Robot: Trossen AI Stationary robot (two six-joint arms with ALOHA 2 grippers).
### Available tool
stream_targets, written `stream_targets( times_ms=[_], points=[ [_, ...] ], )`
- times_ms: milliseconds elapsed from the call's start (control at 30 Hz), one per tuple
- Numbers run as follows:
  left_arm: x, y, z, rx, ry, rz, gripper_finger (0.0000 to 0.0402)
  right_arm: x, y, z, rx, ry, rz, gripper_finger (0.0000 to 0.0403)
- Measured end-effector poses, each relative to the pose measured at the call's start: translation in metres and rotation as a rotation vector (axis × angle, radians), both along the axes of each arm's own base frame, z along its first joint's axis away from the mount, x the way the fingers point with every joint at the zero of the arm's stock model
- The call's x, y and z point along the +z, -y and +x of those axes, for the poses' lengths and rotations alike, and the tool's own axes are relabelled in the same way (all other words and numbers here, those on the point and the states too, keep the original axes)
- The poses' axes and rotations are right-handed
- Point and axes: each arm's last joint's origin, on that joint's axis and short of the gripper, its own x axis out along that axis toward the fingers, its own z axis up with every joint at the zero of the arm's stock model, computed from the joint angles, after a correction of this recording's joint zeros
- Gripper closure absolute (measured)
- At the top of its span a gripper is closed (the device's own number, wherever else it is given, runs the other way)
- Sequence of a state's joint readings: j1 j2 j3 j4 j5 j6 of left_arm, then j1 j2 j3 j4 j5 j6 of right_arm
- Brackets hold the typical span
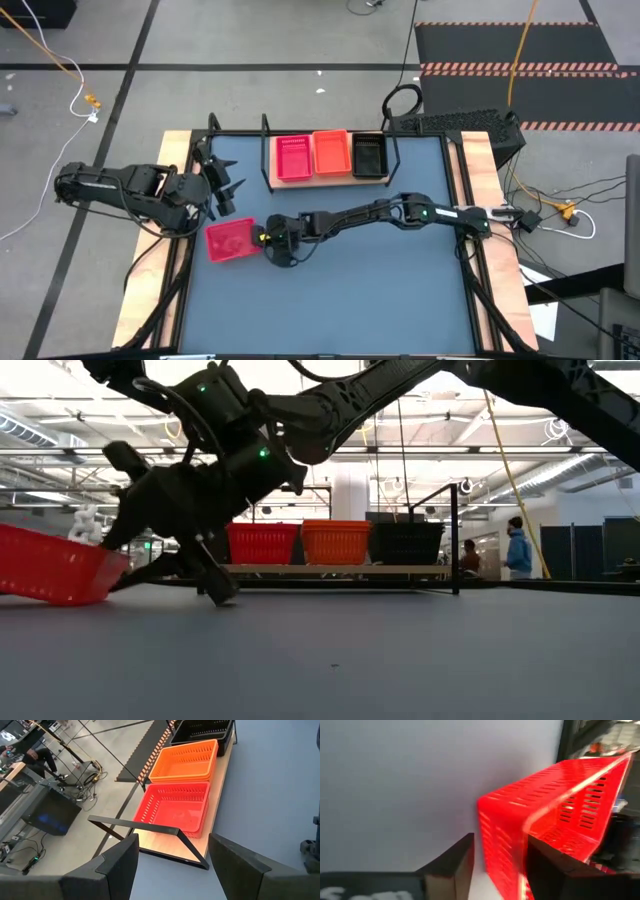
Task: Stack baskets on shelf by color
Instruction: Stack the red basket on top of the red basket on the shelf
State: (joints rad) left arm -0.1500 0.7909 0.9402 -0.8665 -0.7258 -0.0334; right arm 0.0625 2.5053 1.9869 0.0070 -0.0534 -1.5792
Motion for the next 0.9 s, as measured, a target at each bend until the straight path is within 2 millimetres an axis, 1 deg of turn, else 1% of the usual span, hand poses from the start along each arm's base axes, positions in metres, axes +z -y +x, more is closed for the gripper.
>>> stream_targets(
  times_ms=[100, 167, 300, 367, 500, 633, 700, 800, 900],
  points=[
    [0.000, 0.000, 0.000, -0.001, -0.001, 0.001, 0.0160, -0.001, 0.001, -0.001, -0.037, -0.020, 0.046, 0.0290],
    [0.000, 0.000, 0.000, 0.000, -0.001, 0.001, 0.0160, 0.003, -0.001, -0.002, -0.059, -0.026, 0.084, 0.0318],
    [0.000, 0.000, 0.000, 0.000, -0.007, 0.001, 0.0160, 0.013, -0.016, -0.006, -0.093, -0.046, 0.132, 0.0383],
    [-0.001, 0.000, -0.001, 0.002, -0.009, -0.001, 0.0160, 0.022, -0.026, -0.011, -0.112, -0.084, 0.176, 0.0396],
    [-0.001, -0.001, -0.001, 0.020, -0.014, 0.017, 0.0160, 0.050, -0.047, -0.027, -0.241, -0.188, 0.374, 0.0398],
    [0.003, -0.004, -0.005, 0.121, 0.038, 0.078, 0.0160, 0.087, -0.059, -0.048, -0.395, -0.278, 0.552, 0.0399],
    [0.006, -0.005, -0.008, 0.164, 0.068, 0.102, 0.0160, 0.107, -0.062, -0.059, -0.463, -0.291, 0.598, 0.0400],
    [0.008, -0.006, -0.013, 0.175, 0.090, 0.104, 0.0160, 0.137, -0.063, -0.077, -0.588, -0.255, 0.608, 0.0400],
    [0.010, -0.007, -0.017, 0.177, 0.109, 0.099, 0.0160, 0.166, -0.056, -0.096, -0.725, -0.217, 0.629, 0.0401]
  ],
)
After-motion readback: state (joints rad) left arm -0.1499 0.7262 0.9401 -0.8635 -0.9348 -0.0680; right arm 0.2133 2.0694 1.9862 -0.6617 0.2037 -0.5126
